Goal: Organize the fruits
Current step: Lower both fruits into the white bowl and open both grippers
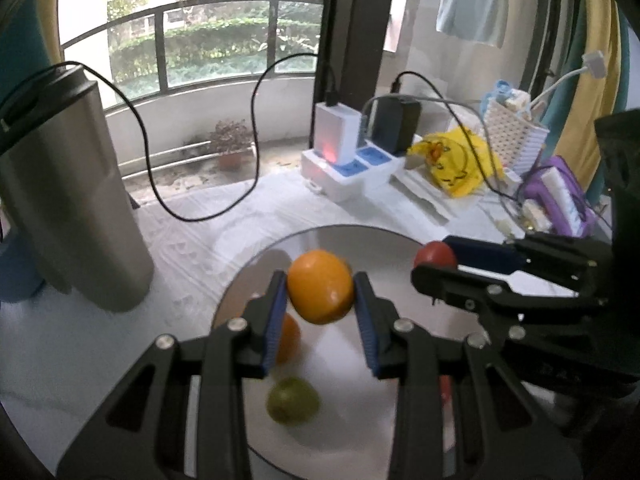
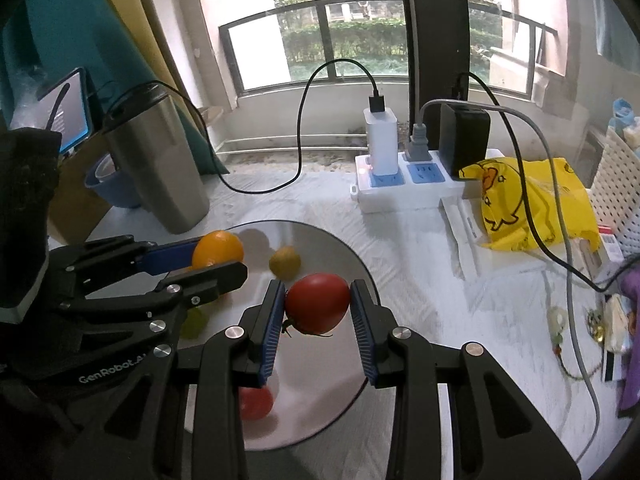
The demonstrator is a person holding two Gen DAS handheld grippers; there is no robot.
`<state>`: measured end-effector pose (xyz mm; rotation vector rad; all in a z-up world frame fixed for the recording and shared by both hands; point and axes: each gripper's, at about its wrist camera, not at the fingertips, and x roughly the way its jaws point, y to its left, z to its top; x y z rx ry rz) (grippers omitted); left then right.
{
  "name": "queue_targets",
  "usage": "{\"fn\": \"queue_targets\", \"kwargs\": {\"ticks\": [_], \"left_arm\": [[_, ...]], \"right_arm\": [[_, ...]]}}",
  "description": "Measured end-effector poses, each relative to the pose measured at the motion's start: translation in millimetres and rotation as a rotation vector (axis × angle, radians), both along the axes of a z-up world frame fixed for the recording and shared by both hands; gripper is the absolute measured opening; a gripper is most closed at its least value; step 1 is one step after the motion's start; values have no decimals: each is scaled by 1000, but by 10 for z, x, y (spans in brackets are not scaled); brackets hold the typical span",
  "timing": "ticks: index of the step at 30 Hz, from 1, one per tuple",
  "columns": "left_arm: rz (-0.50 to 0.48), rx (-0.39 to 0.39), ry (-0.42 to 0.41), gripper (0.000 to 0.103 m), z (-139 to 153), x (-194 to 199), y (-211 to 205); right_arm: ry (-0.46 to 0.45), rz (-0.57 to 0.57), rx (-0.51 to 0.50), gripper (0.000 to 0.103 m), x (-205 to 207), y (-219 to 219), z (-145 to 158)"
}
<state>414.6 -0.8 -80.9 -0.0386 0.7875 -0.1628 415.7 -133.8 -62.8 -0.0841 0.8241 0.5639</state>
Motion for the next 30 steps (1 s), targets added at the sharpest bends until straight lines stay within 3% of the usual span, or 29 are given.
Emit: {"fn": "queue_targets", "kwargs": {"ticks": [16, 30], "left_arm": [[27, 14, 46, 35, -147, 180, 115], [43, -5, -20, 36, 162, -183, 176]], "right_arm": [[-10, 23, -89, 36, 186, 272, -230], [-51, -5, -89, 36, 4, 192, -43]]}}
